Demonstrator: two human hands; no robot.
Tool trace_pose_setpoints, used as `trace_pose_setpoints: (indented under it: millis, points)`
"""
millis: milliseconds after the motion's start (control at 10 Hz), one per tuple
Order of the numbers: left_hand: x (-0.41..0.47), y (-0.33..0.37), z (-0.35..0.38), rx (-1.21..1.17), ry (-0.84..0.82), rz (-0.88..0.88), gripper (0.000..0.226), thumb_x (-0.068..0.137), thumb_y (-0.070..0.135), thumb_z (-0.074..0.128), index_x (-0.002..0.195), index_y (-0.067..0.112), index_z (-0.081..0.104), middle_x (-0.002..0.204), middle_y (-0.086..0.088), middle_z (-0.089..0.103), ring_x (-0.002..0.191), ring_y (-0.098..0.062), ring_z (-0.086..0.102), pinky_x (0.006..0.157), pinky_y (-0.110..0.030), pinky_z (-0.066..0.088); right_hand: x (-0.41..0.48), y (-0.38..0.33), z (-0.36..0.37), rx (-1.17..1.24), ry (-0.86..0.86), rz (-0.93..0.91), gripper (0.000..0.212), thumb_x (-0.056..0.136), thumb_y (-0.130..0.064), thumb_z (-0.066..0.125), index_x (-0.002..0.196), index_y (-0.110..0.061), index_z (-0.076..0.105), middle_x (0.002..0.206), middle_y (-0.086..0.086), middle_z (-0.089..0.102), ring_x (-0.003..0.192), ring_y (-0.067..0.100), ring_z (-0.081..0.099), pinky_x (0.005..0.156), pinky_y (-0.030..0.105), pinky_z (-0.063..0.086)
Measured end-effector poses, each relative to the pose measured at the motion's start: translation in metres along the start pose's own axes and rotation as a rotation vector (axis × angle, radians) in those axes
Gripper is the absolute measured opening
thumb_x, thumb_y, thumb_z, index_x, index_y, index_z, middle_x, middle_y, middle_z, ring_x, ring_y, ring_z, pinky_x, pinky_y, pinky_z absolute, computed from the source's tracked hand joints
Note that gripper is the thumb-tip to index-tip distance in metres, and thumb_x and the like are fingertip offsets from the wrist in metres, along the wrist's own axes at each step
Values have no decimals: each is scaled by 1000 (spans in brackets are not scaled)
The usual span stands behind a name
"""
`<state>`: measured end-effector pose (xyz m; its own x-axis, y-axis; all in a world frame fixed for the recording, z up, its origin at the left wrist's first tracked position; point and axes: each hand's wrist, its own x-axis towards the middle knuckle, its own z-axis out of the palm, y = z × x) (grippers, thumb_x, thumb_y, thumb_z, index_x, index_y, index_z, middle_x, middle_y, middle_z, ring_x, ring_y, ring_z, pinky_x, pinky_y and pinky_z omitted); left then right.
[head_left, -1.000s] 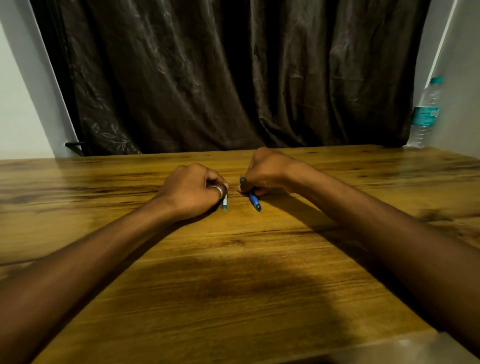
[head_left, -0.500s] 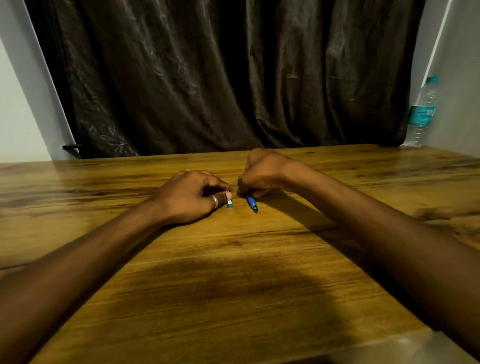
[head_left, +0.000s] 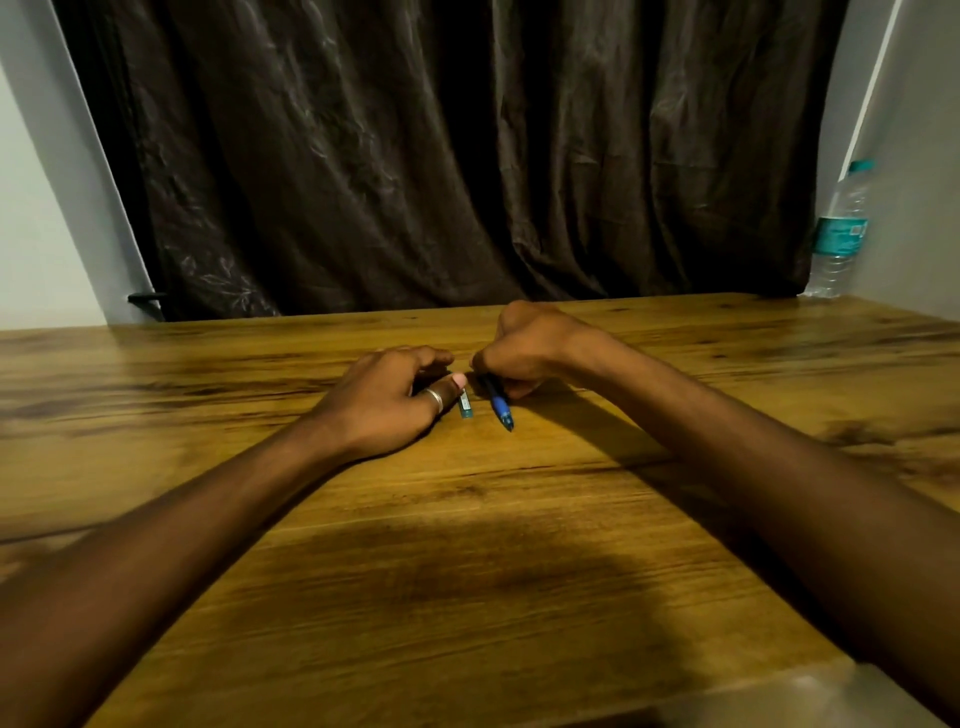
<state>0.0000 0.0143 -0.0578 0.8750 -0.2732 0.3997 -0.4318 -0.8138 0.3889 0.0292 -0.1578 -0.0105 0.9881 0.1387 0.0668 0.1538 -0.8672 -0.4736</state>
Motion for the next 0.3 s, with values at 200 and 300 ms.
trace_pose_setpoints:
  millis: [200,300]
  points:
    - [-6,0,-2,134,-56,-56,65,94,62,44,143,21,51,143,-4,58,130,-22,53,102,-35,45,-5,-2,1,-42,49,13,48,95,-57,56,68,-18,64,59,-3,66,59,11,64,55,24,42]
    - [-20,0,0,243,-135,-112,75,89,75,30,139,24,52,140,-4,58,128,-24,51,103,-41,43,-25,-3,7,-81,115,-33,53,96,-61,50,70,-17,62,71,0,62,69,14,58,56,28,35]
